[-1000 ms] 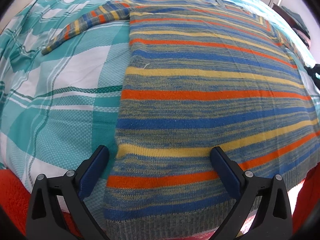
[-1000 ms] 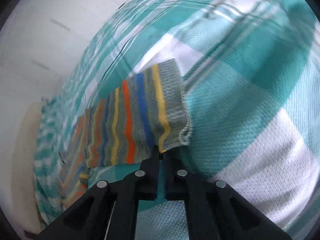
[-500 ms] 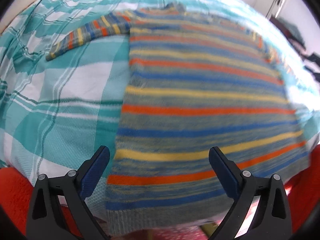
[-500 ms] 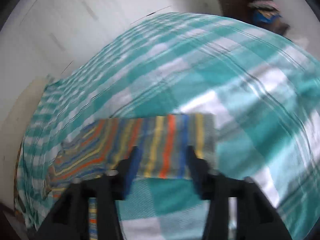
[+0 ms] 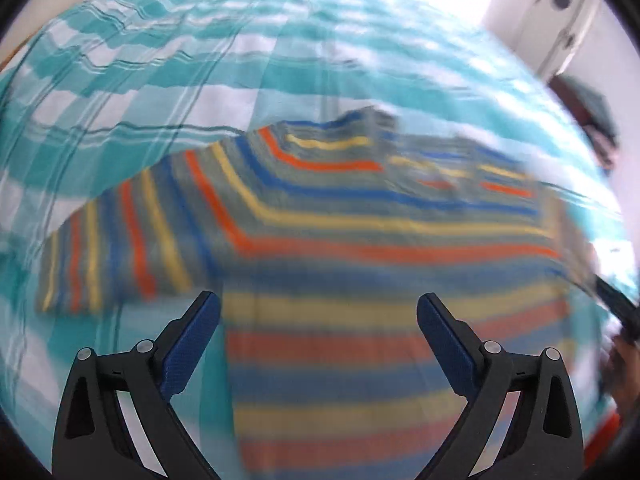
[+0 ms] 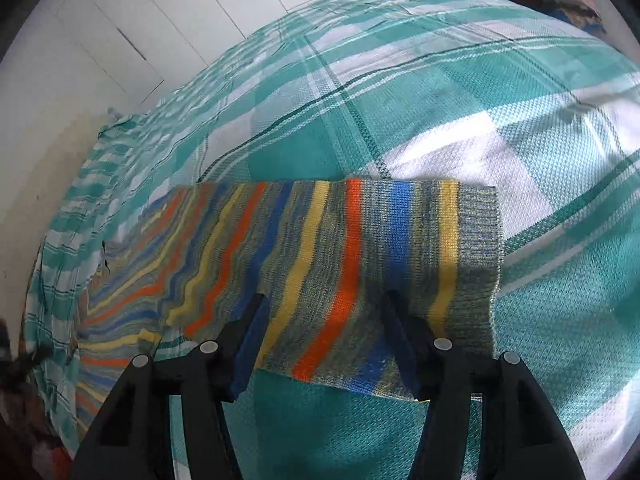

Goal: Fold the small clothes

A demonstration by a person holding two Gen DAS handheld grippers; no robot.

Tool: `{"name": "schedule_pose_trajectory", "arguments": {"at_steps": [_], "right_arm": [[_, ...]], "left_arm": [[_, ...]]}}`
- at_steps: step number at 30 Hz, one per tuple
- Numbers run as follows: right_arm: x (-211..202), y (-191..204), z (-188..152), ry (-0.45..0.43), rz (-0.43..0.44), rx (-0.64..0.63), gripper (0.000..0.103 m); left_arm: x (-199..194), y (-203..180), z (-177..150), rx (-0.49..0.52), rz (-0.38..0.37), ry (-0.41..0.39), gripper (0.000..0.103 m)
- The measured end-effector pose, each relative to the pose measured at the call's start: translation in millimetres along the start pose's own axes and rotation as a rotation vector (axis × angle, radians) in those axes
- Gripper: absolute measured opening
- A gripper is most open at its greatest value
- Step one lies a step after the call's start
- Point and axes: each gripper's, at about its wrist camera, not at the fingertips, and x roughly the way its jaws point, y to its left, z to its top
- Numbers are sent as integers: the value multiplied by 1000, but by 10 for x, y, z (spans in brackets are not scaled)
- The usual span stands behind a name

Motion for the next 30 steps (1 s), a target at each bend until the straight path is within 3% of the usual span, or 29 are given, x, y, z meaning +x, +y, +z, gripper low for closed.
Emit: {"name": "schedule_pose_trajectory", "arguments": {"at_steps": [3,4,5,8,11,15,19,21,24,26,28,30], "right_arm": [[22,35,-45,-14,-18,-35,59],[23,32,-66,-23,-19,-42,59],[26,24,-91,-35,-18,-47,59],[6,16,-104,-65,-9,-48,59],[-10,-2,-101,-76,1,-41,59],[-2,-12,-95,-83,4,-39,59],[-4,17,-94,-87,-2,-52,60],[-13,23,-107,-89,9,-57,64],[-3,60,-94,-78,20,-72,72],[-32,123,-63,-53,3,-91,73],[-133,272,-50,-12,-73,-118,73],[-376,520,-133,-24,-62,-148,73]], "left_arm": [[626,-4,372,-7,71,39,89],[836,23,491,-23,94,66,88],[1011,41,613,-36,119,67,94],[1257,38,932,-53,201,-10,103],[1391,96,1093,-97,213,-26,103],[1296,112,1108,-70,201,-32,101],[707,156,698,-47,73,-40,98],[337,89,329,8,32,-70,98],[-88,-2,-402,84,-9,-49,99],[-272,-90,-957,115,-3,-27,99],[-388,-92,-1397,133,25,-6,99],[-443,-113,-1672,108,27,6,99]]}}
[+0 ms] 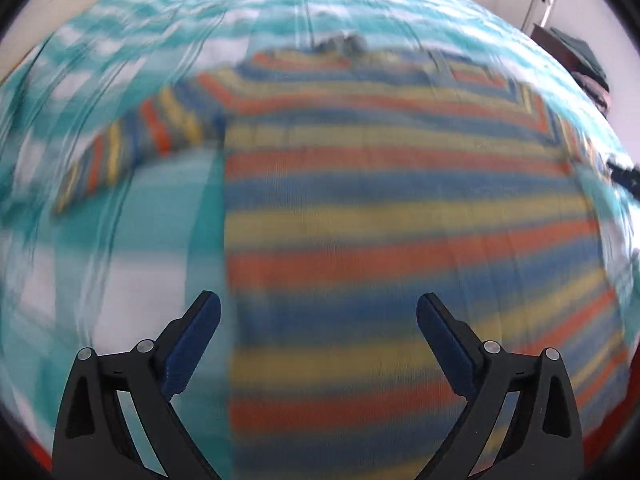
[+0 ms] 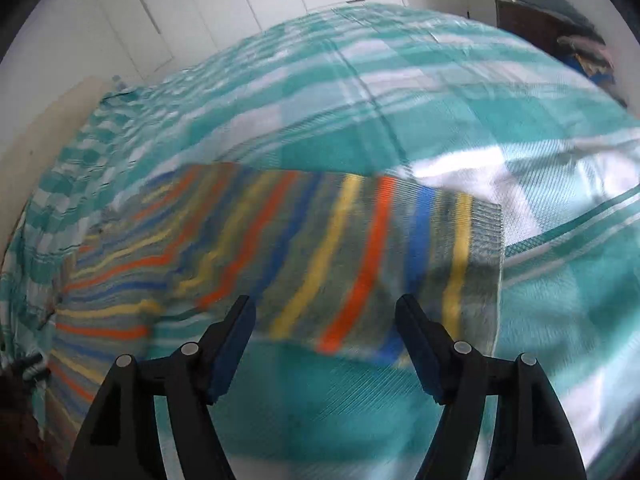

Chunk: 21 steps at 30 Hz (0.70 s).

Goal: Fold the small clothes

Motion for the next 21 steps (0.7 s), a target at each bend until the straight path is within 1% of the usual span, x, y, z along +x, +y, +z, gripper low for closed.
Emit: {"name": "schedule_pose_trajectory", "arguments": {"at_steps": [2,3,4,5,6,7,9,11,12,14,16,18,21], "right_arm": [[-297,362,-128,-11,55,-64,72],[-439,633,-254,8,86,-121,73],[-530,883,-393,41,123,-177,72],[-588,1094,-535,73,152,-227,72],[-642,1364,-751,114,184,-293,72],[-667,1553,-931,142,198,-340,72],[-627,1867,-1364,200,190,-433,72],[-486,1989,-1705,258,150,-465,73],[-394,2010,-1881,277,104,-476,76],[-418,2050,-2049,191,62,-518,79],[-399,2076,-2067,193,46,-528,80],[-368,2046,-2035,204,59,-500,83],[-348,2050,-2068,176,60,-516,86]], "left_arm": [[9,-2,-253,-30,-12,22,99],[35,-16,-343,-38,4,28,99],[43,-53,-441,-30,23,15,101],[54,-69,-454,-16,36,3,102],[63,-100,-466,4,49,-2,102],[82,-104,-452,9,53,-1,102],[109,-76,-445,-12,39,4,102],[134,-42,-454,-22,22,-8,102],[122,-46,-483,-16,23,-15,102],[126,-75,-496,-2,29,-31,102],[112,-72,-520,-5,25,-36,102],[83,-89,-569,-5,23,-39,102],[73,-91,-584,-1,23,-45,102]]}}
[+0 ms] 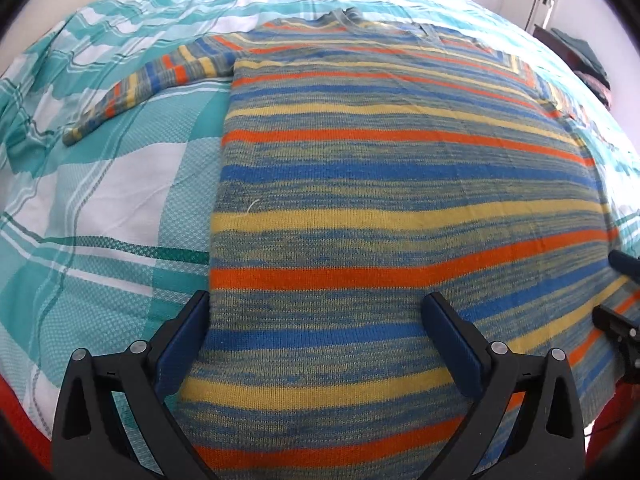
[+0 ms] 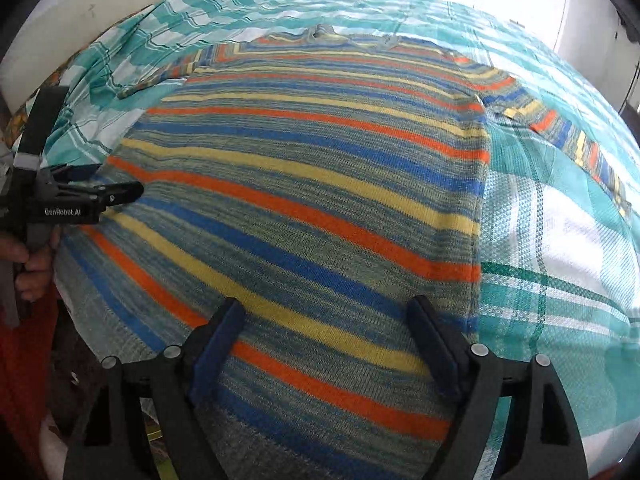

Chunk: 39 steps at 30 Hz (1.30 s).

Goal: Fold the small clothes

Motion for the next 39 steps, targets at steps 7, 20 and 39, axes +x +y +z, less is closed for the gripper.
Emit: {"name": "schedule_pose_trajectory", "arguments": {"at_steps": [7,20,39], "right_arm": [[-14,47,2,-17,-9,-8,90],[-46,68,-66,-38,-27,9,91],[-702,-3443,123,-280,104,990,67]], "left_arm": [[-16,-7,-39,7,0,-8,102],[-41,-21,-39,-5,13,-16,102],[-738,555,-11,-259,-11,-174,101]]}}
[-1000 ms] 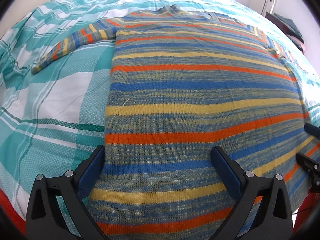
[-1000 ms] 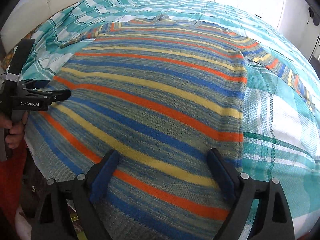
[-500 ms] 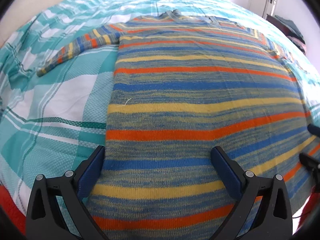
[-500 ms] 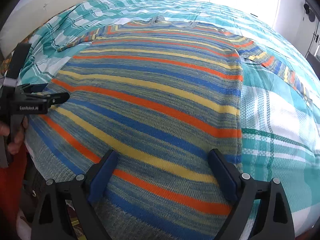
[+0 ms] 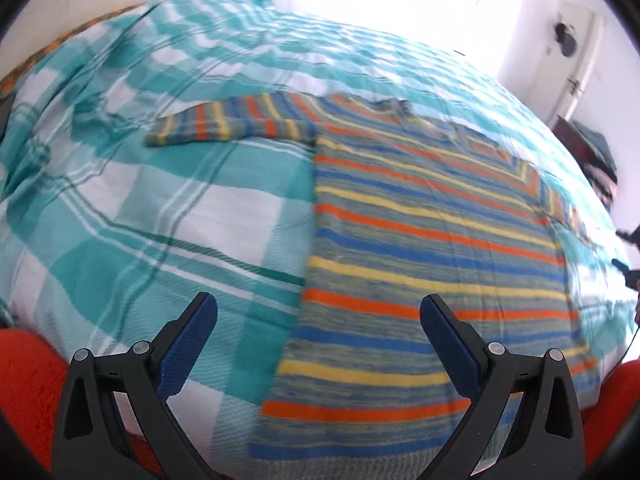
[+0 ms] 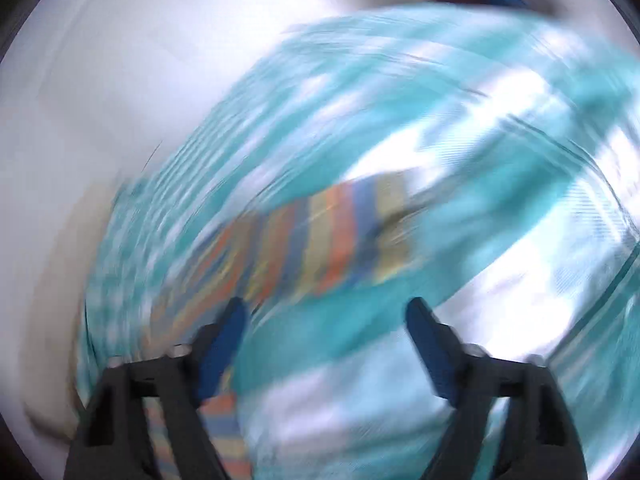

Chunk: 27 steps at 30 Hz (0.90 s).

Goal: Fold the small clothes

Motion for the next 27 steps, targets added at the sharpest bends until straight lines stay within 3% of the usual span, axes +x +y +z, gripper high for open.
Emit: {"name": "schedule_pose_trajectory", "arguments": {"at_steps": [2,6,11,13,14,15,17,22,27], "right_arm": [[163,-269,262,32,14,96,56],[518,-369,566,73,-5,74,56],[982,-351,590,154,7,27,56],[1029,-341,550,173,-11,-21,45],[1026,-382,540,183,-27,-22,15],[1041,-478,557,215,12,26,7],[961,-508,592,197,47,56,7],[500,174,687,80,174,-103,7],[369,1536,575,122,318,-293,7]], "left_arm": [[77,27,-9,-13,22,22,101],[229,17,-62,-6,66,71,101],[401,-37,-111,13,93,121,101],[452,-58,-128,16,93,137,101],[480,-72,-132,21,95,143,101],[486,-86,-137,25,96,143,101],[479,-107,-135,36,91,137,101],[440,-85,-116,21,50,123,101],[426,-26,-54,-14,5,107,101]]}}
